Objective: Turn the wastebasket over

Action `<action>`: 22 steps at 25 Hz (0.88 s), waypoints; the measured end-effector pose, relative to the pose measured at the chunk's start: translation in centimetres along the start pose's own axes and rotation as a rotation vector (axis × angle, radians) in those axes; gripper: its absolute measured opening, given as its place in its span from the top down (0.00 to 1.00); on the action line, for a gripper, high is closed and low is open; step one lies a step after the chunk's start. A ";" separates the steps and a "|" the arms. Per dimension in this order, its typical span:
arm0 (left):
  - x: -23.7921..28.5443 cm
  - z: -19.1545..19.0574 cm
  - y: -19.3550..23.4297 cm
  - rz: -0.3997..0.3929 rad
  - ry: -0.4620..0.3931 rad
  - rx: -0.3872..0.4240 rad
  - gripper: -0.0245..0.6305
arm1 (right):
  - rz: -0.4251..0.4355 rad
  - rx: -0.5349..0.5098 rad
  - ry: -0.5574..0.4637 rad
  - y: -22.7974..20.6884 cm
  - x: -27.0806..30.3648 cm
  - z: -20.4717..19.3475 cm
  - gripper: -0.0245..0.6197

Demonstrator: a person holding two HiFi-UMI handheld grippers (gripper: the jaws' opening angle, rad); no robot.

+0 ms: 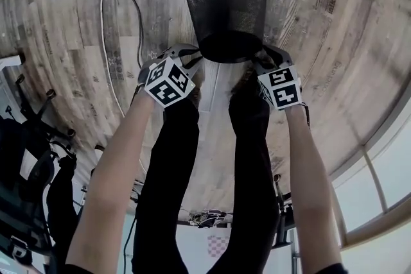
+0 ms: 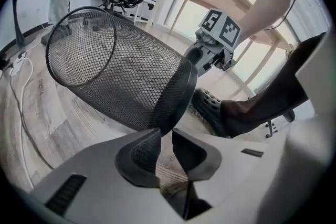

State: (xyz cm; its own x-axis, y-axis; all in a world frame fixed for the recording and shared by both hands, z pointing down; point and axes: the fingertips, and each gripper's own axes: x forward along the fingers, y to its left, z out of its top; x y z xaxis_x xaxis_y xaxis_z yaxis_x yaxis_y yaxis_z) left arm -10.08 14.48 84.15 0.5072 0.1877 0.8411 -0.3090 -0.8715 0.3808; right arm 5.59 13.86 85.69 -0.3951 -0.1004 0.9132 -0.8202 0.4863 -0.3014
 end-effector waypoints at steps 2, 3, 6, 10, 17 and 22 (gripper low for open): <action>-0.1 0.6 -0.3 -0.001 -0.005 0.001 0.89 | 0.000 0.062 -0.026 0.2 -1.6 0.6 0.65; -0.1 0.9 -0.5 0.001 -0.007 -0.001 0.91 | -0.001 0.098 -0.041 0.4 -2.5 0.8 0.64; 0.0 1.9 -1.1 -0.002 -0.018 -0.015 0.91 | 0.013 0.230 -0.110 1.0 -5.2 1.7 0.59; 0.2 3.6 -1.7 -0.025 -0.049 -0.009 0.91 | 0.024 0.336 -0.217 1.6 -7.2 4.3 0.49; 0.4 4.9 -2.3 -0.033 -0.053 -0.001 0.91 | -0.043 0.294 -0.189 1.9 -5.2 6.4 0.45; 0.5 5.4 -2.4 -0.035 -0.048 0.014 0.91 | -0.091 0.267 -0.177 1.5 -4.7 6.1 0.45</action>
State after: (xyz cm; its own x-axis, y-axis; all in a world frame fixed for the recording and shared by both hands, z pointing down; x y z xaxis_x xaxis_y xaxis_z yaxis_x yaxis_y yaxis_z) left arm -4.73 14.25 81.60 0.5552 0.1963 0.8082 -0.2795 -0.8712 0.4036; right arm 3.74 9.75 79.24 -0.3616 -0.2940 0.8847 -0.9258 0.2256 -0.3034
